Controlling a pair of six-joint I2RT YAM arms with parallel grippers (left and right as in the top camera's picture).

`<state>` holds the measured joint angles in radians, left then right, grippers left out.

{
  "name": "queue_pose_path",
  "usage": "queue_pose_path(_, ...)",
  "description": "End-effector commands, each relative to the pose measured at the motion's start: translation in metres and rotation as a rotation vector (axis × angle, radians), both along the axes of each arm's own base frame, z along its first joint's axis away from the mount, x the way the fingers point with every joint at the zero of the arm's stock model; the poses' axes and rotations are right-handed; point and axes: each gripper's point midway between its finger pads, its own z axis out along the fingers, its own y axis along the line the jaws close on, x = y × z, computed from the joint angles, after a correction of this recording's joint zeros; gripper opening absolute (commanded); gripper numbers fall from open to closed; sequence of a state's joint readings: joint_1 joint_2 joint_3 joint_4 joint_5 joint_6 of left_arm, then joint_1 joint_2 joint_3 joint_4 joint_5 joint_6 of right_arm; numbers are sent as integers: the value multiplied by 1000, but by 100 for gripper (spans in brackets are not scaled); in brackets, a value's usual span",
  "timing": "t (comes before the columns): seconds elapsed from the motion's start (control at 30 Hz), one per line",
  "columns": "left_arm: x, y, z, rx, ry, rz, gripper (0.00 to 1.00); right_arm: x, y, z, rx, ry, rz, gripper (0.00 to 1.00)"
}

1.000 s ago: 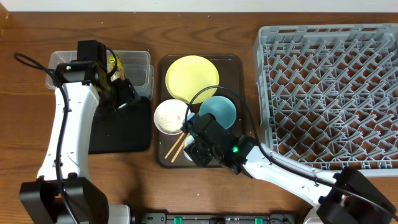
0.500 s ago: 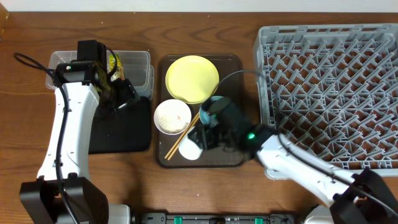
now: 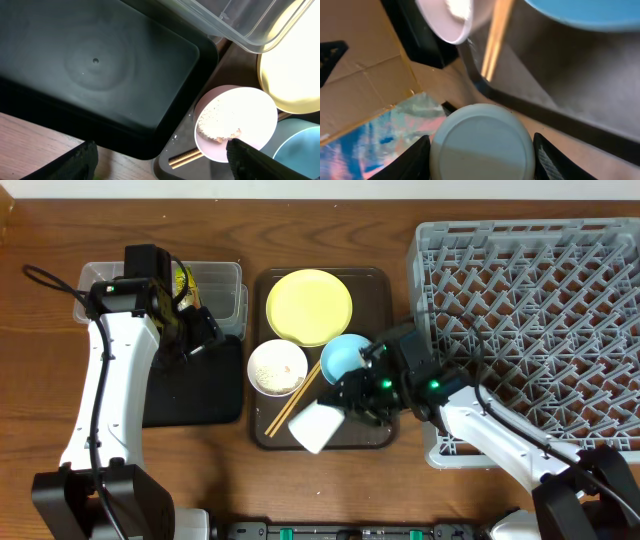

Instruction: Sort waste into correct bins and load items into the dishwasher rack

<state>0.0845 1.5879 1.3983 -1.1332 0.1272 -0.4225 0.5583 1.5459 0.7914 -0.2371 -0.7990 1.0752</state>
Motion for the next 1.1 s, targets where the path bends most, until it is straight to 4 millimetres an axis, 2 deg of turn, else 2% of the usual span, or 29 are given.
queue_pose_path(0.0,-2,2,0,5,3,6,85,-8,-11,-13,-36,104,-77,1)
queue_pose_path(0.07,-2,2,0,5,3,6,85,-6,-19,-24,-75,95,-110,1)
queue_pose_path(0.2,-2,2,0,5,2,7,85,3,-26,-28,-97,55,-130,1)
queue_pose_path(0.37,-2,2,0,5,3,6,85,1,-32,-37,-152,62,-149,4)
queue_pose_path(0.47,-2,2,0,5,2,6,85,1,-32,-37,-152,60,-149,13)
queue_pose_path(0.67,-2,2,0,5,3,6,85,1,-32,-36,-150,58,-145,52)
queue_pose_path(0.73,-2,2,0,5,3,7,85,4,-30,-34,-139,41,-146,63)
queue_pose_path(0.9,-2,2,0,5,3,7,85,18,-26,-24,-112,-47,-154,71)
queue_pose_path(1.07,-2,2,0,4,3,6,85,25,-30,-12,-119,-129,-170,74)
